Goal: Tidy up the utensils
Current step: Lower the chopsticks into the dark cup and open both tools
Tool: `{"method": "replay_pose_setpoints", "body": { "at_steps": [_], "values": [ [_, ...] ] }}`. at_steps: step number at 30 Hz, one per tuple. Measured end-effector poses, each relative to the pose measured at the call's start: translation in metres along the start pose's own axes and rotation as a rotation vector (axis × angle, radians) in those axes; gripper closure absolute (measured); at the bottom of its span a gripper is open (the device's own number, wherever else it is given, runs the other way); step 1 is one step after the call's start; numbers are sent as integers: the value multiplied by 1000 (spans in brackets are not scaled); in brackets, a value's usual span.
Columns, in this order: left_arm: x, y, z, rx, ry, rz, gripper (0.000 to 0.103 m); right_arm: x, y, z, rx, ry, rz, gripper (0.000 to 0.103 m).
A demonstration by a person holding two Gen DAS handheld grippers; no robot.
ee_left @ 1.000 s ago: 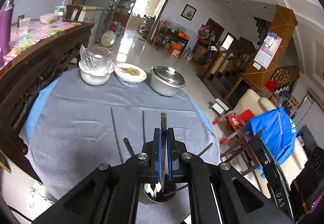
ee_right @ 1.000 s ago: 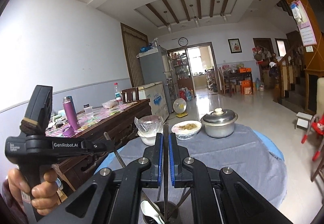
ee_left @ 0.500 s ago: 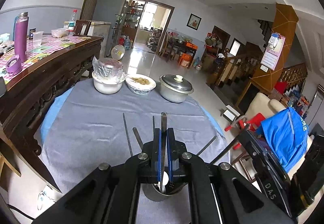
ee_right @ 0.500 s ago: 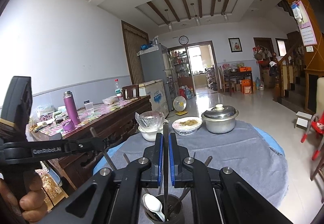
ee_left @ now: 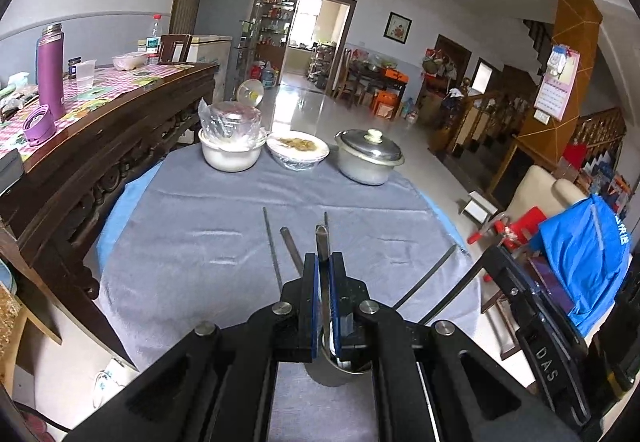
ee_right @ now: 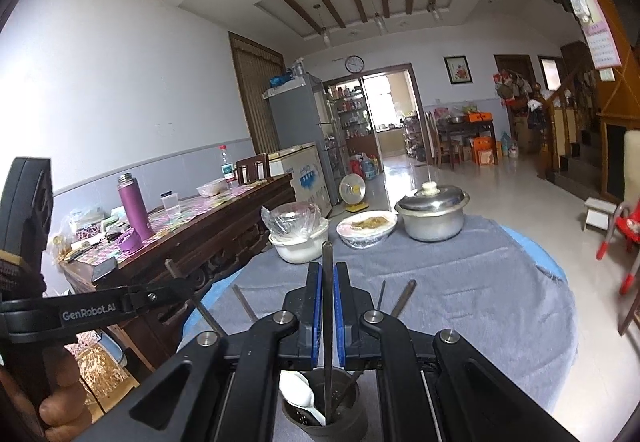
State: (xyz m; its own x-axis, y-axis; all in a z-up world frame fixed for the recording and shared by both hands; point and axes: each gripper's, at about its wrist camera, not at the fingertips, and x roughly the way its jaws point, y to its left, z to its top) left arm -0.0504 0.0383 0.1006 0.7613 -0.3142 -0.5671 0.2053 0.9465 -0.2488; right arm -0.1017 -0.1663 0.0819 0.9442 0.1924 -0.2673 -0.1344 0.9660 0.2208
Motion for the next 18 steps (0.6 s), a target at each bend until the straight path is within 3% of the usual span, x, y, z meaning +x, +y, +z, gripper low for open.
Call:
{"method": "replay_pose_setpoints", "body": {
  "at_steps": [6, 18],
  "values": [
    [2, -5, -4, 39, -18, 69, 97, 6, -20, -5, 71, 26, -5, 97],
    [7, -10, -3, 70, -33, 118, 96, 12, -30, -15, 126, 51, 17, 97]
  ]
}}
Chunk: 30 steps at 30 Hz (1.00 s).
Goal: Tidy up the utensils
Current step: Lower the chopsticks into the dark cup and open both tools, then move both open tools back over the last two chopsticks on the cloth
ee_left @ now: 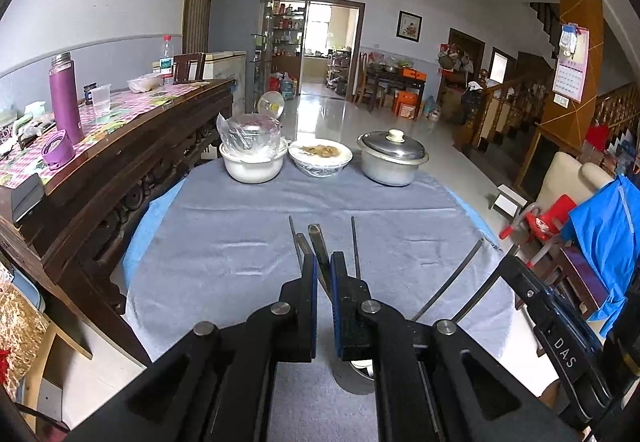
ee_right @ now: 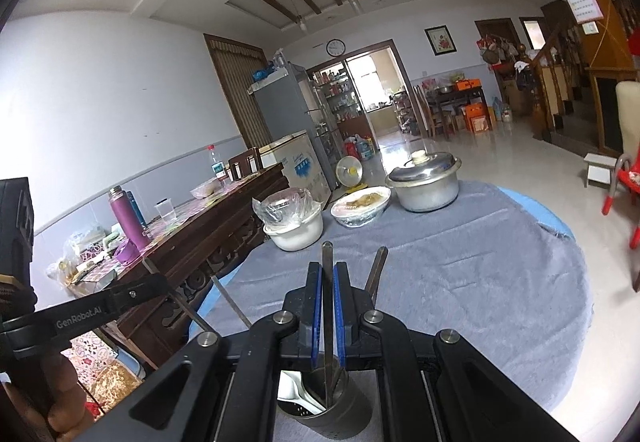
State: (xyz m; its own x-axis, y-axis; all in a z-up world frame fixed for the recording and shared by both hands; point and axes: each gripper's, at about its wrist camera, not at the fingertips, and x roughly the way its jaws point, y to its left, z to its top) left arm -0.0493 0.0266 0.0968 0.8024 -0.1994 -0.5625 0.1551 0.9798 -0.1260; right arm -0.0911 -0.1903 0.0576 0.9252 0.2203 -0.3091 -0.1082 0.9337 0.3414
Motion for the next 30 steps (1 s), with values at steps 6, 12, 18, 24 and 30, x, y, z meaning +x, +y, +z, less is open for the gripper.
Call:
{"method": "replay_pose_setpoints", "body": {
  "at_steps": [6, 12, 18, 24, 30],
  "values": [
    [3, -1, 1, 5, 2, 20, 96, 4, -3, -3, 18, 12, 16, 96],
    [4, -4, 2, 25, -1, 42, 93, 8, -7, -6, 47, 19, 61, 94],
    [-4, 0, -1, 48, -53, 62, 41, 8, -20, -9, 90, 16, 130, 85],
    [-9, 7, -13, 82, -73, 160, 32, -3, -65, -11, 173, -32, 133, 76],
    [6, 13, -24, 76, 20, 216, 32, -1, -126, -20, 239, -1, 31, 76]
  ]
}}
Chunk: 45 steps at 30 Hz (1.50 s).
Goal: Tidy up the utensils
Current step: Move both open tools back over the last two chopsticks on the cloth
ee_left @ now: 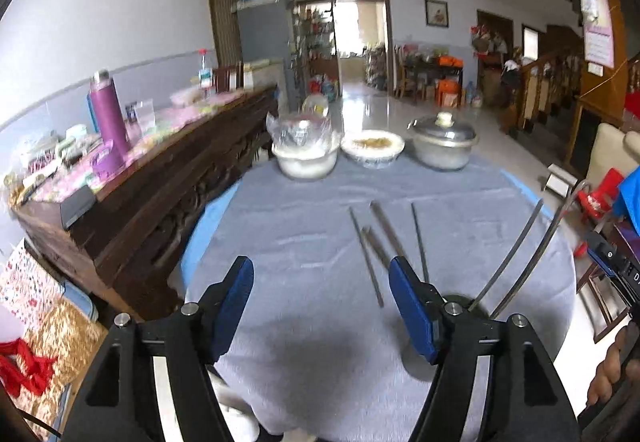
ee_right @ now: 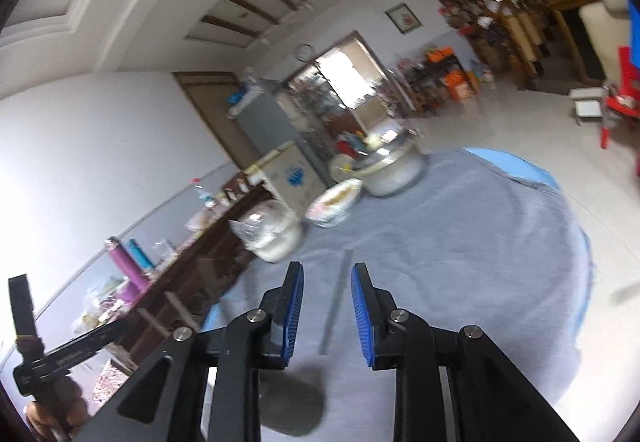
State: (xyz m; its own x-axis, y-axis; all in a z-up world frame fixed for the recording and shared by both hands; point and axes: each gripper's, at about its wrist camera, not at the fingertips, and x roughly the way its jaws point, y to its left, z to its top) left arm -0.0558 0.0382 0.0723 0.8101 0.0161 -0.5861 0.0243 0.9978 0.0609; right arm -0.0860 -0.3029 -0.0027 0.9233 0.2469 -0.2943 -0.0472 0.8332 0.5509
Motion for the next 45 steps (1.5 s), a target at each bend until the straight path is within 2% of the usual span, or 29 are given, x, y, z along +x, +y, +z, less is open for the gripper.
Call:
{"method": "replay_pose_setpoints", "body": {
  "at_steps": [7, 14, 20, 24, 30, 40, 43, 45],
  "values": [
    [34, 2, -3, -42, 130, 68, 32, 35, -46, 4, 51, 84, -41, 76],
    [52, 22, -18, -189, 212, 143, 32, 81, -57, 9, 50, 181, -10, 76],
    [40, 33, -38, -294, 222, 196, 32, 108, -57, 15, 50, 227, 13, 75],
    [23, 36, -51, -313, 207, 229, 32, 112, -47, 18, 34, 231, 33, 75],
    [7, 30, -55, -282, 188, 221, 32, 85, -32, 22, 4, 204, 32, 76],
    [-14, -4, -41, -77, 120, 158, 32, -12, -14, 23, -44, 124, -69, 75],
    [-21, -12, -37, -13, 95, 146, 32, -39, -4, 17, -60, 101, -110, 67],
    [-26, -15, -35, 21, 86, 118, 30, -55, 7, 11, -85, 87, -143, 66]
  ]
}}
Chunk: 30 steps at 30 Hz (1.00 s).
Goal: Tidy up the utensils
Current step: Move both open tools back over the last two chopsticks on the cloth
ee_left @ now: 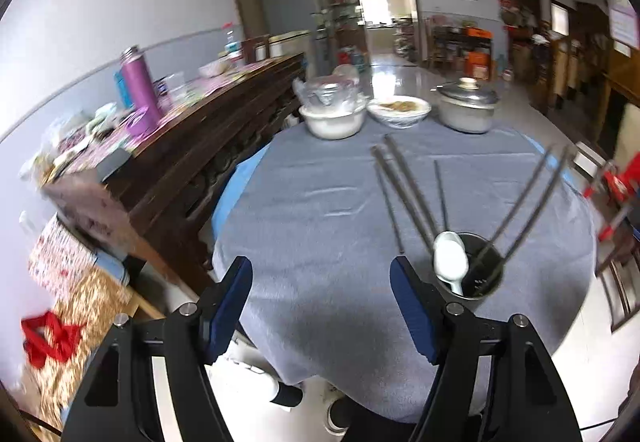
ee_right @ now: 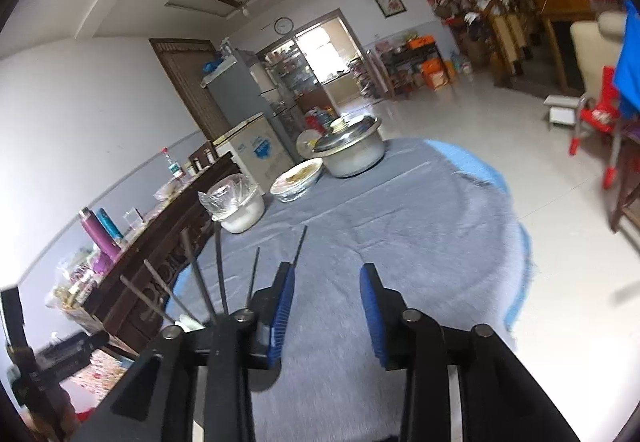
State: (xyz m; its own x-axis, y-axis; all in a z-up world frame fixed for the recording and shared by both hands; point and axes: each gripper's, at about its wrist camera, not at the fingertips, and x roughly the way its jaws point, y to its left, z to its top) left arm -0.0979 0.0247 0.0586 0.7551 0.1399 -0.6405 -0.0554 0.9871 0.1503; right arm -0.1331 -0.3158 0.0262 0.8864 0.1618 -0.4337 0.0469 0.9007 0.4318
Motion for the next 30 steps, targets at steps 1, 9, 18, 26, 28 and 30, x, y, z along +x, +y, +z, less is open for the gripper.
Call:
{"method": "replay_pose_setpoints", "body": {
  "at_steps": [1, 9, 18, 26, 28, 30],
  "values": [
    [-2, -1, 1, 20, -6, -6, 29, -7, 5, -3, -12, -6, -15, 66],
    [-18, 12, 2, 77, -21, -88, 29, -54, 69, -22, -112, -73, -84, 66],
    [-41, 52, -7, -25, -67, -104, 28, -66, 144, -25, -251, -75, -18, 65],
    [-41, 63, -2, -68, -72, -31, 25, -44, 160, -19, -266, -33, 80, 53],
    [-35, 60, 1, -65, -66, -19, 25, -30, 157, -18, -255, -13, 91, 52],
    [-28, 54, 7, -55, -62, -15, 25, -18, 151, -20, -244, 5, 88, 52]
  ]
}}
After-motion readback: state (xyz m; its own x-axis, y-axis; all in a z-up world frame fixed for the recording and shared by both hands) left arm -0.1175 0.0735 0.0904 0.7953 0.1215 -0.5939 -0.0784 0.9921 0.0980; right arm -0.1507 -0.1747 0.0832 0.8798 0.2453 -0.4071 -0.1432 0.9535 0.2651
